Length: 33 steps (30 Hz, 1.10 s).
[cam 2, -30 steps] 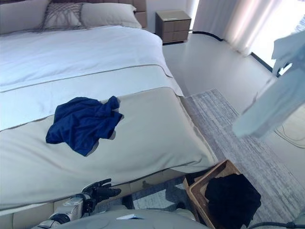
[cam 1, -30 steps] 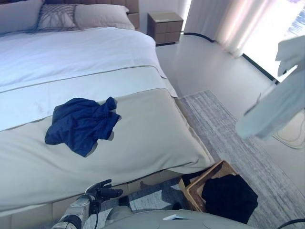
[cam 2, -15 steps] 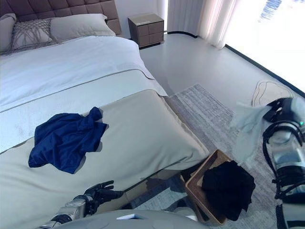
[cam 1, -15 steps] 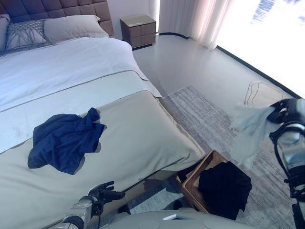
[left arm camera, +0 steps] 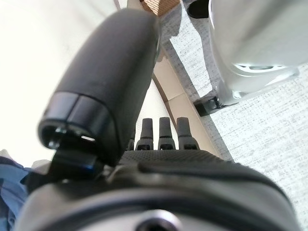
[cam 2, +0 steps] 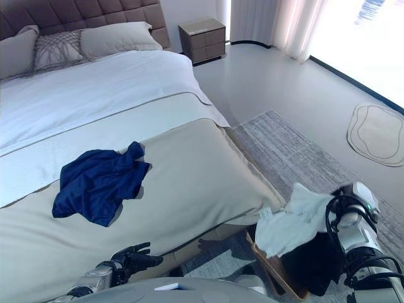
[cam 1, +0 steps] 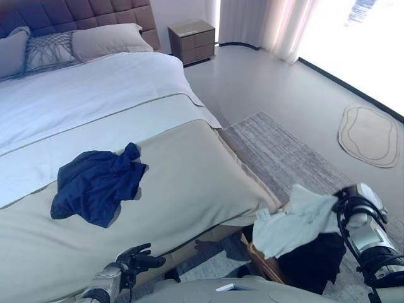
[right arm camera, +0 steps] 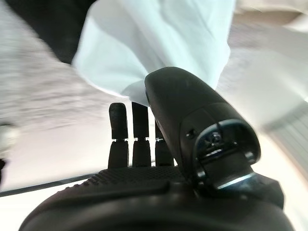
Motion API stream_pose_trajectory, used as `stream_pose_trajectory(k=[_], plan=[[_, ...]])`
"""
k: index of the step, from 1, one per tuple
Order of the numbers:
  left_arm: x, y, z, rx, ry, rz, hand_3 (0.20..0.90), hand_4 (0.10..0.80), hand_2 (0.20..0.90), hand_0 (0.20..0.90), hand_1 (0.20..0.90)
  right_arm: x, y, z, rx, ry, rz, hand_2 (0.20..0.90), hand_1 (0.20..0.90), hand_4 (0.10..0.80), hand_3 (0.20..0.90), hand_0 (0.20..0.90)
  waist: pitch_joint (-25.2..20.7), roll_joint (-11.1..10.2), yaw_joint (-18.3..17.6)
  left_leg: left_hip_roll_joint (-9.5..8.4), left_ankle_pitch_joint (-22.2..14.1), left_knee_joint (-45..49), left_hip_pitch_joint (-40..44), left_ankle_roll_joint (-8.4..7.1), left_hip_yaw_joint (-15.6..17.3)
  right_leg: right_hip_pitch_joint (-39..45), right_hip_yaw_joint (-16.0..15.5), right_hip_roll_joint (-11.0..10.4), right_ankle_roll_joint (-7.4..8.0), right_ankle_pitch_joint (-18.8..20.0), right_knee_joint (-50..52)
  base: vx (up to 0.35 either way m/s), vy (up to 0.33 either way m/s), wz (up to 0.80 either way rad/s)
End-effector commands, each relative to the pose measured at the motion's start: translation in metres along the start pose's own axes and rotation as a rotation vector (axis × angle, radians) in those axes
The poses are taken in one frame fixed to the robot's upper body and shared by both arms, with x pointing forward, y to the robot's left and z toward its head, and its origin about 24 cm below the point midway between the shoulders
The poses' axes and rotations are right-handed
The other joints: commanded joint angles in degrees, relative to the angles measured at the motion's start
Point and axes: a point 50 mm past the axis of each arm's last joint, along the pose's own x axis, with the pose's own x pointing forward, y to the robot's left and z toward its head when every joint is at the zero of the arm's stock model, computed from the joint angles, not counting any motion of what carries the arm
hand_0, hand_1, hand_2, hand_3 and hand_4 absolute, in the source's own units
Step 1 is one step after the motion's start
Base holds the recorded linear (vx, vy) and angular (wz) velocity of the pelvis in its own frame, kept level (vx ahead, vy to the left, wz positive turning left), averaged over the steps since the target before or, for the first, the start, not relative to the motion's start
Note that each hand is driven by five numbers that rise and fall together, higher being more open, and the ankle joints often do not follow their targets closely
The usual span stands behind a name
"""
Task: Pick up the clothes from the bed and place them into the basket
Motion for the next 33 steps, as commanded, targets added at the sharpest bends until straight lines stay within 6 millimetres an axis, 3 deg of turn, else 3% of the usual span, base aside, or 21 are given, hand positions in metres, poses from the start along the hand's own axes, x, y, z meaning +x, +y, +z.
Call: stream_pose_trajectory(k=[1,10,18,23,25,28,31,33], plan=[[-0.001,0.014,0.033,0.072,-0.091,0.029,0.900,0.800,0.900,0.900,0.900,0.007,-0.044,0.030,-0.052,-0.100,-0.169,0.900,0.900,0.800,0.900,0.900,0.5,-1.1,2.1,-3.54,-8.0,0.4,3.1,2.50,-0.2,-1.1,-4.0,3.9,-3.15,-3.8,4.6,0.006,-0.024,0.15],[-0.003,0.022,0.029,0.057,-0.073,0.038,0.900,0.800,0.900,0.900,0.900,0.011,-0.049,0.016,-0.206,-0.025,-0.120,0.900,0.900,0.800,0.900,0.900,1.2,-1.4,3.2,-3.50,-7.1,0.4,2.3,2.05,-1.7,-0.8,-4.4,4.3,-3.47,-4.0,4.3,0.017,-0.008,0.11],[-0.004,0.021,0.026,0.027,-0.091,0.028,0.900,0.800,0.900,0.900,0.900,0.007,-0.059,0.039,-0.227,-0.115,0.008,0.900,0.900,0.800,0.900,0.900,2.1,-2.3,4.2,-3.65,-6.8,0.4,2.0,2.02,-3.0,-0.8,-4.8,4.3,-3.96,-4.7,5.0,0.041,0.029,0.05],[-0.005,0.026,0.029,0.020,-0.105,0.026,0.900,0.800,0.900,0.900,0.900,0.007,-0.057,0.032,-0.501,-0.020,0.226,0.900,0.900,0.800,0.900,0.900,3.2,-3.5,5.9,-3.98,-6.6,1.2,1.1,2.46,-4.8,-1.3,-5.8,4.0,-4.45,-5.5,7.0,0.052,0.058,0.16],[-0.005,0.025,0.029,0.023,-0.100,0.025,0.900,0.800,0.900,0.900,0.900,0.008,-0.056,0.034,-0.505,-0.060,0.226,0.900,0.900,0.800,0.900,0.900,3.3,-3.8,6.6,-4.05,-6.4,1.0,1.2,2.45,-5.4,-0.8,-6.5,3.9,-4.50,-5.5,7.0,0.096,0.053,0.24],[-0.005,0.022,0.019,0.016,-0.081,0.028,0.900,0.800,0.900,0.900,0.900,0.000,-0.067,0.073,-0.334,-0.237,0.120,0.900,0.900,0.800,0.900,0.900,3.5,-4.1,7.7,-4.44,-6.3,0.7,1.6,2.33,-6.8,0.2,-7.6,3.6,-4.40,-5.5,6.7,0.125,0.101,0.37],[-0.004,0.018,0.012,-0.002,-0.078,0.026,0.900,0.800,0.900,0.900,0.900,-0.026,-0.088,0.142,-0.217,-0.540,-0.039,0.900,0.900,0.800,0.900,0.900,4.3,-3.9,9.3,-5.00,-6.4,1.3,0.4,2.41,-7.9,-0.5,-8.6,3.1,-4.22,-6.1,7.7,0.056,0.171,0.15],[-0.003,0.014,0.016,-0.013,-0.090,0.024,0.900,0.800,0.900,0.900,0.900,-0.039,-0.096,0.169,-0.172,-0.644,-0.087,0.900,0.900,0.800,0.900,0.900,5.2,-3.8,10.2,-5.42,-6.2,2.3,-1.5,2.66,-9.0,-1.9,-9.2,2.6,-4.30,-6.2,8.7,-0.013,0.183,0.18]])
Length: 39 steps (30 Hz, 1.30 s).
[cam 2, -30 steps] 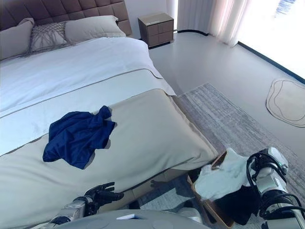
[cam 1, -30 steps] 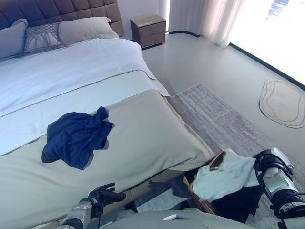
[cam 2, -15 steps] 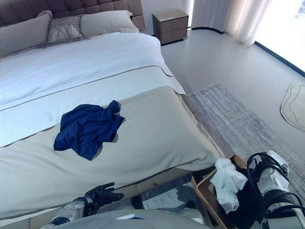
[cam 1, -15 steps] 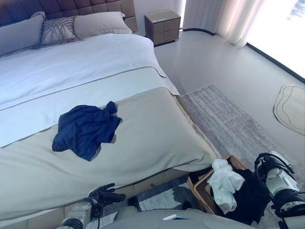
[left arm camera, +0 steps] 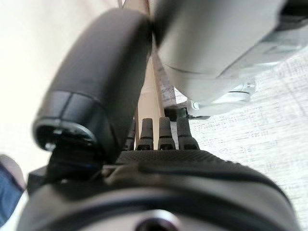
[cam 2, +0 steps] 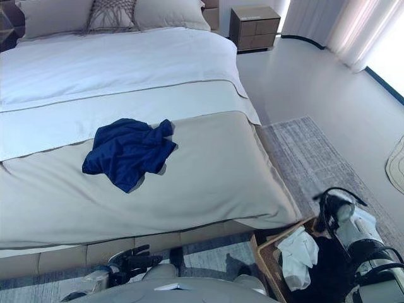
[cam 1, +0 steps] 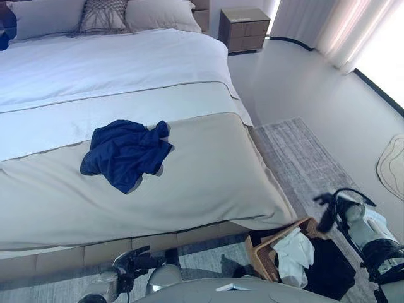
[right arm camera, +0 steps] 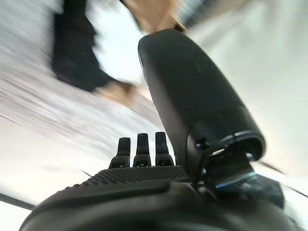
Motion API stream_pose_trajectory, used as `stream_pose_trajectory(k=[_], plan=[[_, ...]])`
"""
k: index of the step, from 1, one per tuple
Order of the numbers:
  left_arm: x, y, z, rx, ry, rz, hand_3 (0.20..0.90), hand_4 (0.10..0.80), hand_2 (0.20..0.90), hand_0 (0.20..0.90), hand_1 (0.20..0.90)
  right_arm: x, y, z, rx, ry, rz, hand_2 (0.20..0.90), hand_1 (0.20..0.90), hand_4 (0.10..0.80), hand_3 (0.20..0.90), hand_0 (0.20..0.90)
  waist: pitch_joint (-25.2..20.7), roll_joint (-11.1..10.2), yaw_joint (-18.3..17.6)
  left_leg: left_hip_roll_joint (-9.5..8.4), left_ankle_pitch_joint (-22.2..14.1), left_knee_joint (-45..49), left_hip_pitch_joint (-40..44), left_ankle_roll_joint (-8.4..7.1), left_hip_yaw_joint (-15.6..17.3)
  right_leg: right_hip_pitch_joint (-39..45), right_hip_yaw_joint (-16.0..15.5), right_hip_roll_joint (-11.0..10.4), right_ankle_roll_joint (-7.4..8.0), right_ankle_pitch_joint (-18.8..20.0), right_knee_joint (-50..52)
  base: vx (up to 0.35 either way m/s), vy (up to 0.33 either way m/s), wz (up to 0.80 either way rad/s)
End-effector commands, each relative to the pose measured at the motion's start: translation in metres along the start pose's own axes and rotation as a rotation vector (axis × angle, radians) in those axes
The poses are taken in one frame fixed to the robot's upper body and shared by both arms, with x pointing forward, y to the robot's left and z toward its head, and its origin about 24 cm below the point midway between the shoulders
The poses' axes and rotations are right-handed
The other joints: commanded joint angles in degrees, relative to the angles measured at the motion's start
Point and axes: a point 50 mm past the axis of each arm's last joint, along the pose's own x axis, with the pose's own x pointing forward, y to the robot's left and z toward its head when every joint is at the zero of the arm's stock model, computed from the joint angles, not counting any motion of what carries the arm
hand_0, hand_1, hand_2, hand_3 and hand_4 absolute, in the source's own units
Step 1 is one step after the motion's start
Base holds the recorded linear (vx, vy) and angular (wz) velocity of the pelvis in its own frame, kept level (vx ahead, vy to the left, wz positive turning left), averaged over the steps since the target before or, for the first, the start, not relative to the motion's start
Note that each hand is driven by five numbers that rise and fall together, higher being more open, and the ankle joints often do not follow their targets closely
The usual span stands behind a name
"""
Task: Pick up the clothes from the bed and place them into the basket
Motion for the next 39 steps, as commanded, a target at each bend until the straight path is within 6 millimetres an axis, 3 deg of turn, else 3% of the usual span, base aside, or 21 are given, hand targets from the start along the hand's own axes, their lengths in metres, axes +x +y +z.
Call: stream_pose_trajectory(k=[1,6,10,12,15,16,19,25,27,35,37,39], plan=[[0.002,0.005,0.028,0.031,-0.090,0.020,0.900,0.800,0.900,0.900,0.900,-0.026,-0.102,0.088,-0.014,-0.345,-0.405,0.900,0.900,0.800,0.900,0.900,2.1,-1.8,4.3,-4.49,-8.5,2.8,1.0,2.82,-0.7,-5.0,-0.6,2.6,-4.68,-4.9,9.3,-0.053,0.226,0.17],[0.006,-0.010,0.055,0.123,-0.184,-0.009,0.900,0.800,0.900,0.900,0.900,-0.039,-0.137,0.148,-0.117,-0.436,-0.560,0.900,0.900,0.800,0.900,0.900,8.3,-0.9,9.3,-6.73,-9.6,11.1,-6.6,4.17,-4.5,-9.7,-3.0,0.2,-5.68,-5.9,14.8,-0.056,0.186,0.35],[0.006,-0.015,0.066,0.193,-0.224,-0.035,0.900,0.800,0.900,0.900,0.900,-0.044,-0.156,0.181,-0.144,-0.422,-0.646,0.900,0.900,0.800,0.900,0.900,11.9,0.1,14.0,-8.38,-11.1,14.3,-9.6,5.07,-7.3,-11.1,-4.4,-1.4,-5.19,-7.6,18.9,0.122,0.101,0.46],[0.005,-0.015,0.071,0.224,-0.246,-0.044,0.900,0.800,0.900,0.900,0.900,-0.055,-0.172,0.207,-0.133,-0.431,-0.717,0.900,0.900,0.800,0.900,0.900,14.0,1.1,17.2,-9.41,-10.8,15.1,-12.1,5.73,-8.6,-11.9,-6.2,-3.0,-5.08,-7.3,20.5,0.104,0.135,0.53],[0.004,-0.017,0.074,0.226,-0.266,-0.053,0.900,0.800,0.900,0.900,0.900,-0.066,-0.182,0.224,-0.128,-0.447,-0.790,0.900,0.900,0.800,0.900,0.900,15.4,2.0,19.0,-10.02,-10.3,15.2,-13.8,6.03,-9.3,-12.9,-7.4,-4.4,-4.84,-7.0,21.7,0.075,0.157,0.43],[0.003,-0.019,0.075,0.208,-0.295,-0.061,0.900,0.800,0.900,0.900,0.900,-0.079,-0.193,0.238,-0.115,-0.468,-0.868,0.900,0.900,0.800,0.900,0.900,16.5,2.6,20.4,-10.33,-9.8,15.6,-15.7,6.19,-9.4,-13.8,-8.5,-5.3,-4.61,-6.8,22.5,0.018,0.123,0.27],[0.001,-0.022,0.077,0.156,-0.338,-0.071,0.900,0.800,0.900,0.900,0.900,-0.100,-0.208,0.254,-0.080,-0.490,-1.015,0.900,0.900,0.800,0.900,0.900,18.2,3.2,22.6,-10.79,-9.6,16.6,-18.7,6.31,-9.7,-15.7,-10.3,-6.9,-4.07,-6.4,24.2,0.023,0.161,0.30],[-0.002,-0.023,0.074,0.078,-0.390,-0.099,0.900,0.800,0.900,0.900,0.900,-0.132,-0.237,0.263,0.097,-0.494,-1.245,0.900,0.900,0.800,0.900,0.900,20.3,4.1,25.8,-11.33,-9.4,18.1,-23.0,6.55,-10.2,-18.6,-13.7,-10.2,-3.06,-5.7,29.3,0.027,0.142,0.14],[-0.003,-0.023,0.072,0.058,-0.398,-0.114,0.900,0.800,0.900,0.900,0.900,-0.133,-0.243,0.259,0.109,-0.456,-1.238,0.900,0.900,0.800,0.900,0.900,20.3,4.4,26.4,-11.46,-9.2,18.4,-24.4,6.57,-10.4,-19.7,-14.2,-10.8,-2.96,-6.0,30.3,0.011,0.119,0.03],[-0.008,-0.013,0.055,0.039,-0.378,-0.136,0.900,0.800,0.900,0.900,0.900,-0.113,-0.251,0.235,0.088,-0.254,-1.052,0.900,0.900,0.800,0.900,0.900,20.3,4.8,28.1,-11.73,-8.9,21.0,-29.7,6.71,-11.1,-25.0,-15.2,-12.0,-2.81,-6.7,34.9,0.020,0.042,0.09],[-0.009,-0.010,0.054,0.039,-0.379,-0.133,0.900,0.800,0.900,0.900,0.900,-0.106,-0.247,0.233,0.059,-0.203,-0.954,0.900,0.900,0.800,0.900,0.900,20.3,4.8,28.4,-11.47,-8.8,21.4,-30.7,6.69,-11.1,-26.0,-15.5,-12.1,-2.66,-6.8,35.3,0.019,-0.022,0.06],[-0.011,-0.004,0.054,0.045,-0.387,-0.126,0.900,0.800,0.900,0.900,0.900,-0.094,-0.237,0.233,-0.019,-0.161,-0.751,0.900,0.900,0.800,0.900,0.900,20.3,4.5,29.0,-11.31,-8.7,21.7,-31.6,6.66,-11.1,-26.5,-15.7,-12.0,-2.58,-6.8,35.2,0.021,-0.062,0.00]])
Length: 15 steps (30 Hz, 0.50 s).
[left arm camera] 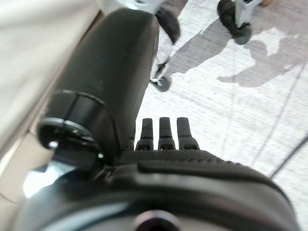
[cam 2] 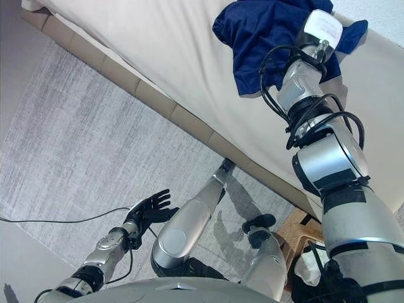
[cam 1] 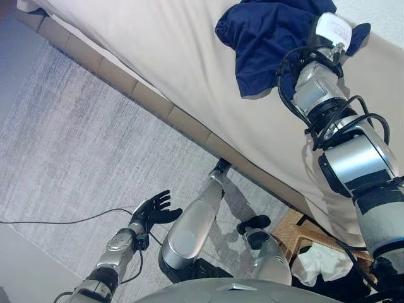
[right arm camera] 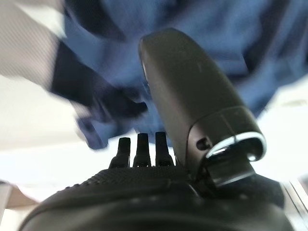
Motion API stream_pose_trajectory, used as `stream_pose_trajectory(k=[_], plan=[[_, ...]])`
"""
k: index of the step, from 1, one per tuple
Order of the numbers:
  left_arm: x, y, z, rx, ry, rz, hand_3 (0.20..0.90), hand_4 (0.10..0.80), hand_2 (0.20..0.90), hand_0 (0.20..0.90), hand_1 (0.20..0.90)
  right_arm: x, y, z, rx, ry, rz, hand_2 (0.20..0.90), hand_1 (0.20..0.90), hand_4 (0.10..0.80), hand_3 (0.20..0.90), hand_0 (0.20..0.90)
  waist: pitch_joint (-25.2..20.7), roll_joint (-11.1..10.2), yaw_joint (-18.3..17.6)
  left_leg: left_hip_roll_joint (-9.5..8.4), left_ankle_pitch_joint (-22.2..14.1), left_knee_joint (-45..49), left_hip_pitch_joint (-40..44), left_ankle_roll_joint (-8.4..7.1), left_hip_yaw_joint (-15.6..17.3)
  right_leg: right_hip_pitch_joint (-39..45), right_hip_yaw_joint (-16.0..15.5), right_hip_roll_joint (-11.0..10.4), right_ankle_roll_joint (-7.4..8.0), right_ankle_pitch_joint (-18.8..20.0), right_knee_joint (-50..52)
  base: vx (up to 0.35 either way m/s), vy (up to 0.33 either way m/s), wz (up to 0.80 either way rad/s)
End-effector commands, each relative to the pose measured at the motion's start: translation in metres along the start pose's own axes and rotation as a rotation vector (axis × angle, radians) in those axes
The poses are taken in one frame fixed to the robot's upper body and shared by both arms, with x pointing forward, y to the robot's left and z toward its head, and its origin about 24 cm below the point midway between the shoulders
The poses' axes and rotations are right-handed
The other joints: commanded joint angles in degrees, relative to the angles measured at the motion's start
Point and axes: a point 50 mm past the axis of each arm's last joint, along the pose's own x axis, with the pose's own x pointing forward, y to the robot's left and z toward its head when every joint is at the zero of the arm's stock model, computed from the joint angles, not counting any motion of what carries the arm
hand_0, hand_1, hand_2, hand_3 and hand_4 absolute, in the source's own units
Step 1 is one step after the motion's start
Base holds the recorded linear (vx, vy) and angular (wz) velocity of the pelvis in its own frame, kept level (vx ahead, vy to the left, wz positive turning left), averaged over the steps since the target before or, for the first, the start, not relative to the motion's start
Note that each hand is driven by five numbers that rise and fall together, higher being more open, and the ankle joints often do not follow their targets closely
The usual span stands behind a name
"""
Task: Pick up the clothes from the bed and place them into the basket
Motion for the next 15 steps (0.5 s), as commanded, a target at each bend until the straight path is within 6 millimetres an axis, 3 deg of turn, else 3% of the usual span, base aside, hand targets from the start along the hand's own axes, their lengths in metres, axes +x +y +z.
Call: stream_pose_trajectory(k=[1,2,3,4,8,13,15], plan=[[-0.025,0.031,-0.019,0.022,0.045,0.056,0.900,0.800,0.900,0.900,0.900,0.001,-0.034,0.017,-0.138,-0.048,0.118,0.804,0.804,0.687,0.787,0.804,-0.1,1.2,2.3,-0.29,-4.1,-2.3,2.9,4.39,3.3,-1.9,-0.4,1.4,-2.70,2.5,6.9,0.017,-0.091,-0.03],[-0.025,0.033,-0.016,0.028,0.042,0.059,0.900,0.800,0.900,0.900,0.900,0.000,-0.029,0.018,-0.138,-0.061,0.176,0.458,0.458,0.284,0.384,0.458,-0.1,1.1,2.4,-0.15,-4.0,-2.2,2.7,4.27,3.2,-2.0,-0.4,1.6,-2.65,2.4,6.9,0.015,-0.094,-0.01],[-0.026,0.036,-0.015,0.034,0.039,0.062,0.900,0.800,0.900,0.900,0.900,0.000,-0.028,0.020,-0.140,-0.064,0.218,0.404,0.404,0.221,0.321,0.404,-0.1,0.9,2.5,-0.06,-3.9,-2.1,2.4,4.12,3.2,-2.0,-0.4,1.7,-2.62,2.4,6.9,0.015,-0.072,0.01],[-0.026,0.038,-0.013,0.038,0.035,0.064,0.900,0.800,0.900,0.900,0.900,0.000,-0.026,0.020,-0.142,-0.075,0.235,0.300,0.300,0.100,0.200,0.300,-0.1,0.7,2.5,-0.02,-3.9,-2.0,2.2,4.07,3.2,-2.0,-0.4,1.8,-2.54,2.5,6.8,0.011,-0.074,0.01],[-0.027,0.043,-0.006,0.048,0.022,0.078,0.900,0.800,0.900,0.900,0.900,-0.002,-0.030,0.029,-0.078,-0.158,0.194,0.300,0.300,0.100,0.200,0.300,-0.1,0.0,2.3,0.40,-4.0,-1.6,1.7,3.81,3.1,-2.4,-0.4,2.5,-2.30,2.9,6.2,0.008,-0.067,-0.03],[-0.027,0.042,-0.006,0.055,0.011,0.109,0.900,0.800,0.900,0.900,0.900,-0.020,-0.070,0.068,0.371,-0.438,-0.191,0.300,0.300,0.100,0.200,0.300,-0.1,-1.9,0.3,1.64,-5.0,-2.2,3.2,3.66,4.3,-1.5,0.7,4.2,-1.52,5.2,3.5,-0.016,-0.064,-0.19],[-0.026,0.040,-0.009,0.047,0.015,0.126,0.900,0.800,0.900,0.900,0.900,-0.030,-0.086,0.071,0.518,-0.524,-0.327,0.300,0.300,0.100,0.200,0.300,-0.1,-2.9,-1.4,2.10,-5.9,-2.6,4.8,3.70,5.4,-0.8,1.9,4.5,-1.28,6.2,2.3,-0.045,-0.028,-0.17]])
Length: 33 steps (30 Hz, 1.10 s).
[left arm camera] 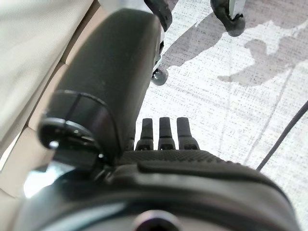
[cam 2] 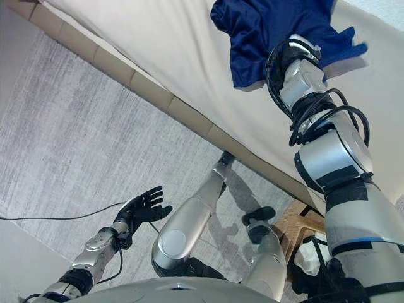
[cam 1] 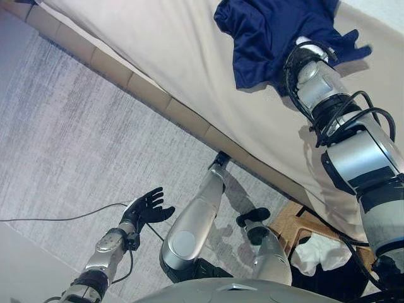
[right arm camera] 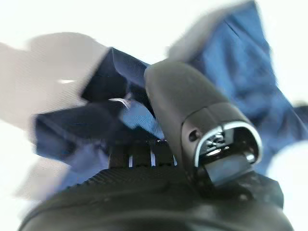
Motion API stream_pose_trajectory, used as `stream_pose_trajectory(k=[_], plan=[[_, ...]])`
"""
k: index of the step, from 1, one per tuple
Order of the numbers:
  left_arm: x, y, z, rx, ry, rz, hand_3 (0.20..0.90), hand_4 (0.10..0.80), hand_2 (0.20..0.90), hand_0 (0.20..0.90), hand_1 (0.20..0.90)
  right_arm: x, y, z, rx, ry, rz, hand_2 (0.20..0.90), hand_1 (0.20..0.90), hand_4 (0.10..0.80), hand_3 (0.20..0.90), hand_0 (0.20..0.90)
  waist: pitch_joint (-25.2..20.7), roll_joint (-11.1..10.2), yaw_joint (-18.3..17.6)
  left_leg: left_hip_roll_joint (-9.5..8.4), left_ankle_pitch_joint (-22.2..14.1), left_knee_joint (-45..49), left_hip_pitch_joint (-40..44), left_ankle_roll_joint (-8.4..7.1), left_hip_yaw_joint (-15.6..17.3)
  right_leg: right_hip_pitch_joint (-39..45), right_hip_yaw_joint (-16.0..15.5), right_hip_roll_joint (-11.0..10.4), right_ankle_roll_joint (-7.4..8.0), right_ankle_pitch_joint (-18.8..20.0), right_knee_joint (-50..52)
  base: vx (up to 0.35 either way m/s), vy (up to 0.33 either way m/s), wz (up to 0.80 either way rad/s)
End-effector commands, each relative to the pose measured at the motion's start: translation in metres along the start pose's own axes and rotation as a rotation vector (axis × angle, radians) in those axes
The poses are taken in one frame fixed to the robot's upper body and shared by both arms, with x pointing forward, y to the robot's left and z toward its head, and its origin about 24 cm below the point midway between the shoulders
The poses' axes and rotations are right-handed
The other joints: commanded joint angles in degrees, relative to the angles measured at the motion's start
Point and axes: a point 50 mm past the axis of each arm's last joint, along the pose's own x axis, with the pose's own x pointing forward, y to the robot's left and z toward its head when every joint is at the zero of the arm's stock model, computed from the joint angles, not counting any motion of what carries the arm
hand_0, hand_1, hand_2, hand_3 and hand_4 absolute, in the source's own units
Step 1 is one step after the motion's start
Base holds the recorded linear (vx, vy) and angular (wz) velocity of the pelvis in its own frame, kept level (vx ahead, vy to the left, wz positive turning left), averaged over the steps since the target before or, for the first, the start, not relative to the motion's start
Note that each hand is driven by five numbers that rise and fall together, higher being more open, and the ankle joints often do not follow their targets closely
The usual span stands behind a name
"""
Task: Pick up the clothes from the bed and place them into the basket
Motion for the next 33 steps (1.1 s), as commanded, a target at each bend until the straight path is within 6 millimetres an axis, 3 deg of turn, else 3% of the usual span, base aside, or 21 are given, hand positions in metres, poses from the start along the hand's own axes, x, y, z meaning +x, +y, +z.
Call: stream_pose_trajectory(k=[1,5,10,15,21,29,33], plan=[[-0.020,0.020,-0.026,0.012,0.077,0.090,0.900,0.800,0.900,0.900,0.900,-0.020,-0.062,0.061,0.202,-0.380,-0.416,0.300,0.300,0.100,0.200,0.300,0.0,-2.9,-0.4,-0.95,-6.1,-4.6,7.7,3.76,4.6,0.6,1.7,1.0,-1.46,6.5,5.5,-0.047,-0.054,-0.23],[-0.014,0.020,-0.025,0.022,0.095,0.124,0.900,0.800,0.900,0.900,0.900,-0.041,-0.089,0.066,0.363,-0.512,-0.592,0.300,0.300,0.100,0.200,0.300,0.0,-4.2,-3.2,0.04,-6.9,-7.1,13.5,3.67,6.8,4.7,4.2,2.2,-1.42,6.9,1.4,-0.032,-0.076,-0.30],[-0.016,0.026,-0.033,0.082,0.174,0.156,0.900,0.800,0.900,0.900,0.900,-0.058,-0.114,0.041,0.477,-0.532,-0.692,0.300,0.300,0.100,0.200,0.300,-6.0,-5.8,-7.4,1.58,-7.5,-12.7,22.5,3.12,9.2,11.7,7.0,4.6,-1.68,6.5,-4.8,0.074,-0.148,-0.31],[-0.021,0.025,-0.049,0.139,0.276,0.145,0.900,0.800,0.900,0.900,0.900,-0.074,-0.137,0.009,0.414,-0.516,-0.834,0.300,0.300,0.100,0.200,0.300,-14.0,-6.5,-11.9,2.23,-6.0,-17.6,29.9,2.79,12.2,17.5,8.4,7.7,-1.96,6.9,-11.2,0.034,-0.125,-0.19],[-0.029,0.021,-0.074,0.183,0.429,0.138,0.900,0.800,0.900,0.900,0.900,-0.098,-0.169,0.000,0.252,-0.535,-1.024,0.300,0.300,0.100,0.200,0.300,-22.4,-6.9,-17.1,3.08,-5.5,-23.1,37.7,2.00,15.8,21.4,11.6,10.4,-1.75,6.9,-16.8,-0.031,-0.107,-0.30],[-0.024,0.011,-0.079,0.177,0.491,0.107,0.900,0.800,0.900,0.900,0.900,-0.110,-0.203,-0.025,0.143,-0.442,-1.076,0.300,0.300,0.100,0.200,0.300,-27.5,-6.1,-23.5,3.88,-5.8,-25.4,42.3,0.60,19.6,23.3,16.3,12.5,-2.99,7.1,-20.3,-0.107,-0.075,-0.40],[-0.020,0.008,-0.076,0.185,0.496,0.100,0.900,0.800,0.900,0.900,0.900,-0.105,-0.201,-0.059,0.122,-0.308,-0.995,0.300,0.300,0.100,0.200,0.300,-28.5,-5.7,-27.0,4.21,-6.7,-25.2,44.0,0.37,22.0,23.6,18.7,13.2,-3.67,6.9,-20.7,-0.103,-0.075,-0.40]])
